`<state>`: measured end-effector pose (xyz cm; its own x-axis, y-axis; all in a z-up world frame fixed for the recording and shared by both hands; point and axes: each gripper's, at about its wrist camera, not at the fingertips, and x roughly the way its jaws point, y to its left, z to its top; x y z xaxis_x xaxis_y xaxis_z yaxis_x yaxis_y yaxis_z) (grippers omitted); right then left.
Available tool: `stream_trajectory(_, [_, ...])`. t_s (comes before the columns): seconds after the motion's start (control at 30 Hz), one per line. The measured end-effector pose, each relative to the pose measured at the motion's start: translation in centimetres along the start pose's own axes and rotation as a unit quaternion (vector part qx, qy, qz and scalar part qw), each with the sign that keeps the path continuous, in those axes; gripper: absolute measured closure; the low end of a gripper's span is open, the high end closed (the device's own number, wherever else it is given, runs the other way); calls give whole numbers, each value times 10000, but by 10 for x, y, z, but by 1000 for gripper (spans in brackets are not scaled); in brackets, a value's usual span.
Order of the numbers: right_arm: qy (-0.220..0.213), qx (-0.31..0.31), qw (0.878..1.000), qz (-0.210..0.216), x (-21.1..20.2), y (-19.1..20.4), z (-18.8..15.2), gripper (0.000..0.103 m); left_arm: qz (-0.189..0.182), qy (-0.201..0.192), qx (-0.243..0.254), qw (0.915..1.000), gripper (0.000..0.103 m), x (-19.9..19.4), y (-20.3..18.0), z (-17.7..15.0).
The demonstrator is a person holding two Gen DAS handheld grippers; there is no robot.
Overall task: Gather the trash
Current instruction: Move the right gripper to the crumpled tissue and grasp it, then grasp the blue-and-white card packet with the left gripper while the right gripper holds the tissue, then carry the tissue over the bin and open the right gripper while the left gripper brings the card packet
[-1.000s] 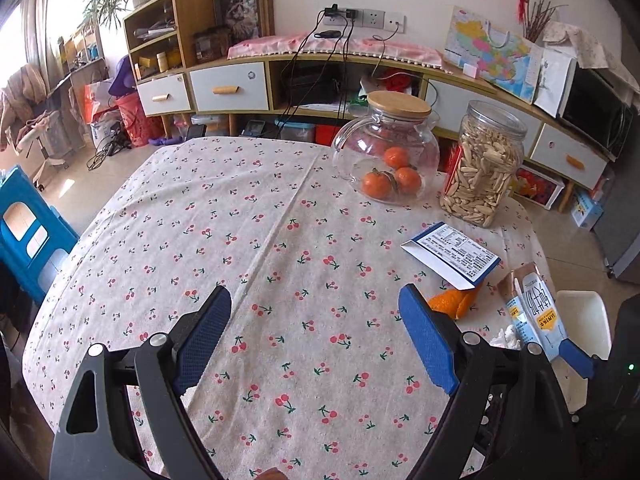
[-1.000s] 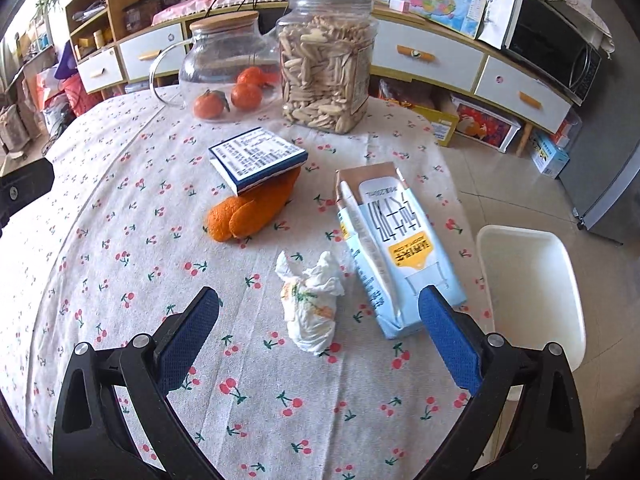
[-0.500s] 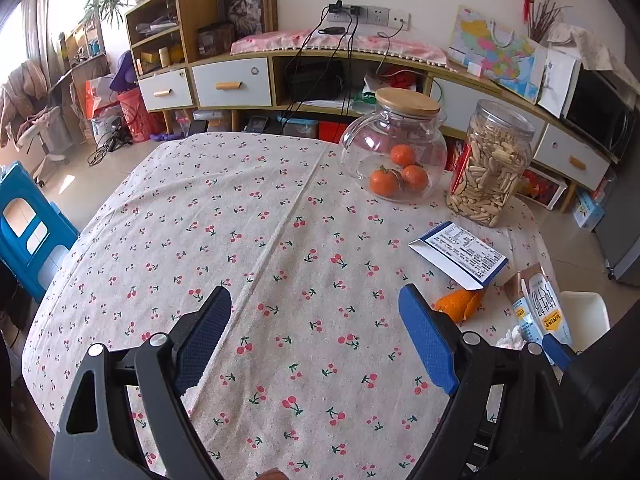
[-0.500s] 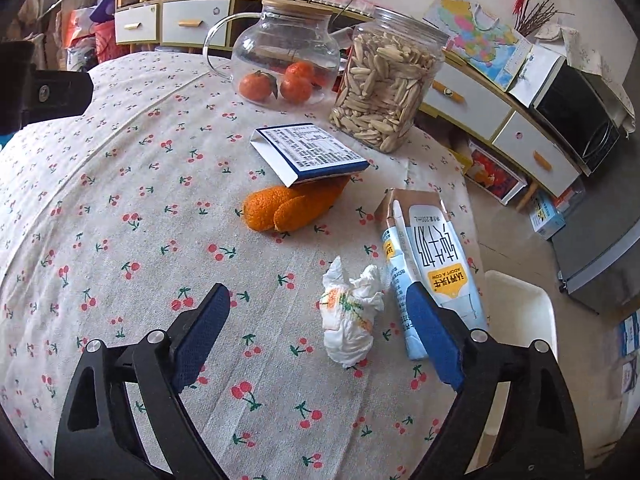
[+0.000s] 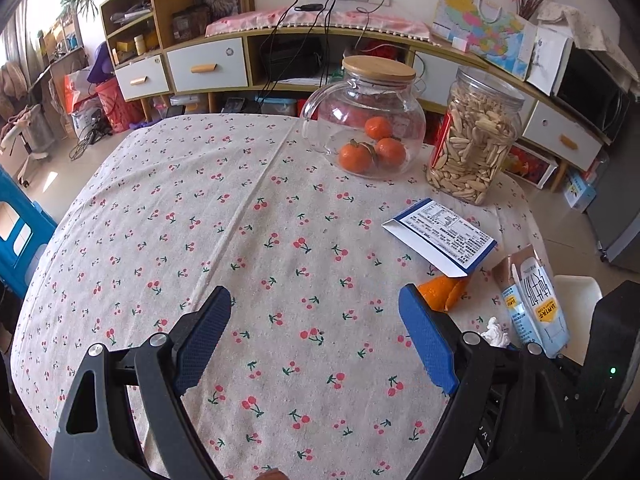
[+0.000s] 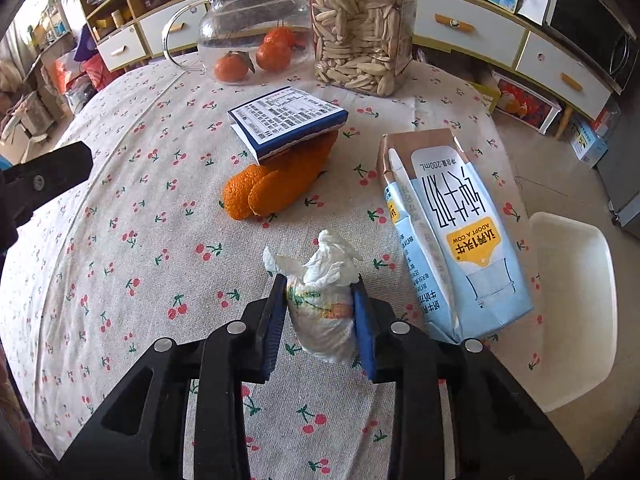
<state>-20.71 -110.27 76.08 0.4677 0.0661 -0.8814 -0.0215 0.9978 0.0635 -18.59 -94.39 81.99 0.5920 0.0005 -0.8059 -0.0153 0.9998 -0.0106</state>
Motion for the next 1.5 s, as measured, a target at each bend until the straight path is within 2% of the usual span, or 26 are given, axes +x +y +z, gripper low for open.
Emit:
stream_trajectory(0.23, [-233,165,9992,275,-30,-18,-1,73,-672,441,-304,9963,19,25,-22,19])
stream_trajectory(0.37, [-325,223,9987,331,-40,-29,-1,73,-792,617,-653,9928,19,45,-35,39])
stream_trajectory(0.57, [-519,331,9973,399,-56,-46,2,73,-541,865,-1035,9894,13,68,-65,65])
stream_trajectory(0.8, [-641,453,9962,387,-69,-67,0,73,47,1334,-1170,9841,13,111,-91,75])
stream_trajectory(0.87, [-666,495,9958,395,-72,-71,0,73,89,1417,-1190,9827,16,116,-89,69])
stream_trajectory(0.9, [-676,511,9956,409,-73,-73,0,73,20,1363,-1185,9836,22,114,-86,66])
stream_trajectory(0.93, [-682,519,9954,425,-73,-74,0,73,-60,1305,-1115,9851,35,111,-86,63])
stream_trajectory(1.0, [-693,511,9953,447,-75,-75,1,73,-62,1133,-912,9893,37,100,-84,57])
stream_trajectory(1.07, [-716,491,9952,458,-77,-73,-1,73,-107,898,-736,9932,45,84,-82,51])
stream_trajectory(1.3, [-866,498,9943,373,-86,-76,-3,73,-50,236,-286,9993,45,23,-65,26])
stream_trajectory(1.5, [-996,603,9928,285,-97,-90,-9,73,-189,-88,-173,9996,45,-17,-58,14])
